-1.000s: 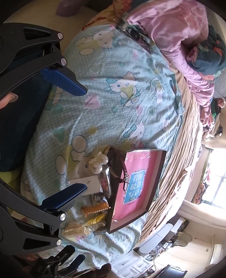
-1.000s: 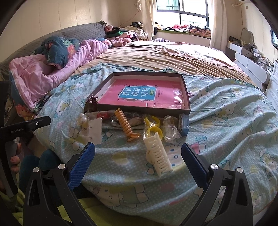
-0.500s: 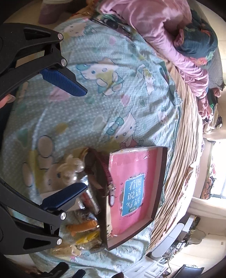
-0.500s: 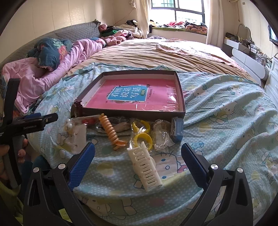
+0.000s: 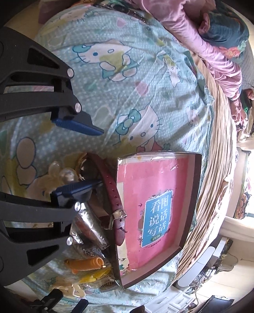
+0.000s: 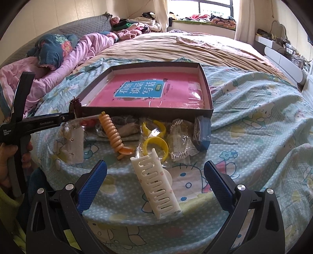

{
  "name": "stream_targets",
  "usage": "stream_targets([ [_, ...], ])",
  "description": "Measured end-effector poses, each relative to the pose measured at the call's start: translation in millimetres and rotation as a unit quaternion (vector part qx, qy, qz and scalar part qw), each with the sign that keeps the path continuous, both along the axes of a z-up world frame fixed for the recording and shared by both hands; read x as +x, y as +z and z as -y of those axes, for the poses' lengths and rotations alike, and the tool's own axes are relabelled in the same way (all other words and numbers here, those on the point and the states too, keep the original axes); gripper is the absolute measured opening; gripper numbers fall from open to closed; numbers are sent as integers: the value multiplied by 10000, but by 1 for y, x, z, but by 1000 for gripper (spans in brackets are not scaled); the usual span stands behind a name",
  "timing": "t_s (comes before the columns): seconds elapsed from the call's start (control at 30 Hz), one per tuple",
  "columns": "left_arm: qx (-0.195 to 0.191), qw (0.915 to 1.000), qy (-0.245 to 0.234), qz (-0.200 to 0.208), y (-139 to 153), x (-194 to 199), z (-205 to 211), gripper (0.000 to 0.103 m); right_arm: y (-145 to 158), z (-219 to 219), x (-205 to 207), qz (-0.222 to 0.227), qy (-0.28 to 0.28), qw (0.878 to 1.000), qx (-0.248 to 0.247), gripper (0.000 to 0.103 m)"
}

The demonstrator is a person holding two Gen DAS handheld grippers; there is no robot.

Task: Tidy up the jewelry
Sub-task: 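Grasp the maroon-strap watch with the left tool while the right tool grasps the white comb clip, then carry the watch with the left tool while the right tool carries the clip into the box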

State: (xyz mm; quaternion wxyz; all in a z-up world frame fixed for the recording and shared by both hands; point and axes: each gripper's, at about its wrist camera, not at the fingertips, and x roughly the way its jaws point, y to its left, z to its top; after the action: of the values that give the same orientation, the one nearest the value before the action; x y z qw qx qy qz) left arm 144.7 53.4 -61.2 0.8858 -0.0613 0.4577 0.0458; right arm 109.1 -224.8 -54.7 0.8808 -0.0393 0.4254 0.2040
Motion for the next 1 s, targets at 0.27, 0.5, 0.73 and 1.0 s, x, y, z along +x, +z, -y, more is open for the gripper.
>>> stream_targets([
  [0.27, -25, 10000, -66, 44, -5, 7, 7, 14, -10, 3, 9, -123, -12, 9999, -8, 98],
  [0.5, -19, 9999, -58, 90, -4, 6, 5, 7, -21, -1, 14, -295, 162, 9994, -108, 70],
  [0.73, -186, 9997, 46, 179, 4, -1, -3, 2, -22, 3, 13, -409, 347, 9986, 27, 32],
  [1.0, -252, 9986, 142, 447, 30, -10, -9, 1, 2, 17, 13, -234, 333, 9985, 358, 29],
])
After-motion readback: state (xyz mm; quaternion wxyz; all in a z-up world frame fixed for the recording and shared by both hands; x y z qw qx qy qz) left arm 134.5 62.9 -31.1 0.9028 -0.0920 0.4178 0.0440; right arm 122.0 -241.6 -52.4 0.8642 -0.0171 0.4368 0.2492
